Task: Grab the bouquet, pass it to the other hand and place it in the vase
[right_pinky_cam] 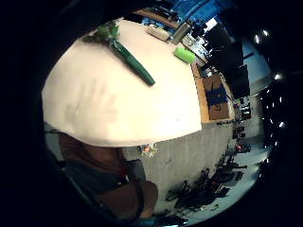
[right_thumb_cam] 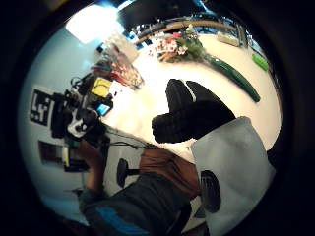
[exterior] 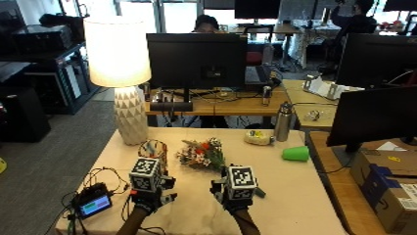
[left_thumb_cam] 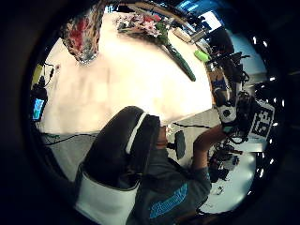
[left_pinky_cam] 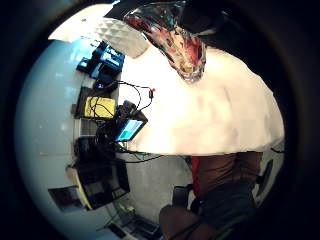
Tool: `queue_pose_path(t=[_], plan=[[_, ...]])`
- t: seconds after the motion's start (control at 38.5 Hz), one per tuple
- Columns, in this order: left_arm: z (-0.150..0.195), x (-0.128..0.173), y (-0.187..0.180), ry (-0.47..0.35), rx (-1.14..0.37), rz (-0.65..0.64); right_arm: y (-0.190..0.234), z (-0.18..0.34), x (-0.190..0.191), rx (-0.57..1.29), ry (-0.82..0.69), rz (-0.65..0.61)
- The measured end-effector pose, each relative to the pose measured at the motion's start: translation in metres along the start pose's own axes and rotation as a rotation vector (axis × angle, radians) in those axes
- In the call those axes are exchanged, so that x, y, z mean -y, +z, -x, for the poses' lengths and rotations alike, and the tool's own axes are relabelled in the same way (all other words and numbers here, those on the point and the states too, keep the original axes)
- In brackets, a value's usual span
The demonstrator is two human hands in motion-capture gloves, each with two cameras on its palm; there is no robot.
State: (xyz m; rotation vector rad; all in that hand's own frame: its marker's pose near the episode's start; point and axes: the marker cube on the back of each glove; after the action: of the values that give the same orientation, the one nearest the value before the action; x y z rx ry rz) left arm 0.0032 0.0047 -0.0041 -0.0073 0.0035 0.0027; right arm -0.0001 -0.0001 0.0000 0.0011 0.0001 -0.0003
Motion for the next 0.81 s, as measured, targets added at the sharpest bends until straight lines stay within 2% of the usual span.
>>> queue_pose_path(t=[0.31,0.65,0.81], plan=[[0.000,0.018,0.009,0.022,-0.023,-0.015,0.001,0.008,0.005,0.026,-0.018,-0.034],[0.003,0.019,0.009,0.023,-0.015,-0.009,-0.003,0.006,-0.001,-0.001,-0.017,-0.010],[0.005,0.018,0.009,0.011,-0.025,-0.025,0.002,0.003,0.006,0.016,-0.024,-0.039]])
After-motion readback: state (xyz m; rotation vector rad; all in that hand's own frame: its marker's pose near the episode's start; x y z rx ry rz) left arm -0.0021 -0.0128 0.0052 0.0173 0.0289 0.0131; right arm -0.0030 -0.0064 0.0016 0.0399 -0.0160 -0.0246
